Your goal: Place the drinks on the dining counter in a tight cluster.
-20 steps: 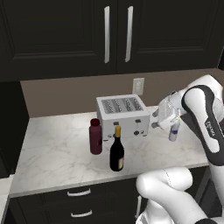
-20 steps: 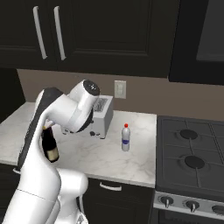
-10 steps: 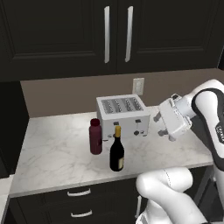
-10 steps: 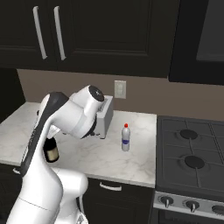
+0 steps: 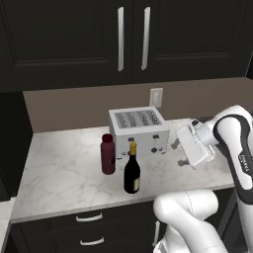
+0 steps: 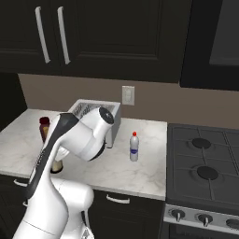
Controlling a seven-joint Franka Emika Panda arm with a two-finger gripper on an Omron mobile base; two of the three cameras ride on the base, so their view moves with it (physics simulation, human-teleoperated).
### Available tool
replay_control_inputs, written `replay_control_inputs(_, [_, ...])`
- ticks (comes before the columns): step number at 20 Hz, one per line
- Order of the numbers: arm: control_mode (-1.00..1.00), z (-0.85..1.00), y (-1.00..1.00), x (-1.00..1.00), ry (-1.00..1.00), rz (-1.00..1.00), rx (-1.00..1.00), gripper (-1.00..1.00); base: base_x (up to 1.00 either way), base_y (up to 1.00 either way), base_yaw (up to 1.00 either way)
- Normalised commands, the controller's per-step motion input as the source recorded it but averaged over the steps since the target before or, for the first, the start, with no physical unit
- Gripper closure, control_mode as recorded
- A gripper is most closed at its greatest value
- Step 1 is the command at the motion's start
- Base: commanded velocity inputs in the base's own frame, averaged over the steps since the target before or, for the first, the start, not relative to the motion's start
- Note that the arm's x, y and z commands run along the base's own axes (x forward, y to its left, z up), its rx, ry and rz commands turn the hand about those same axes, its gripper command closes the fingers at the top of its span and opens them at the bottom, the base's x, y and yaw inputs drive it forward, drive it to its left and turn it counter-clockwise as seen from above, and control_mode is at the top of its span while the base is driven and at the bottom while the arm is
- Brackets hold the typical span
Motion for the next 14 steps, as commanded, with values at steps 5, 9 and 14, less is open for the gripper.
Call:
replay_control_inputs(5, [-1.0,-0.06,0.0,0.0,0.01,0.03,0.0,-1.0,0.0,0.0,0.0])
replay_control_inputs(9, [-1.0,-0.01,0.02,0.14,0.01,0.0,0.0,-1.0,0.0,0.0,0.0])
replay_control_inputs(14, [-1.0,-0.22,0.08,0.37,0.0,0.0,0.0,-1.0,0.0,0.0,0.0])
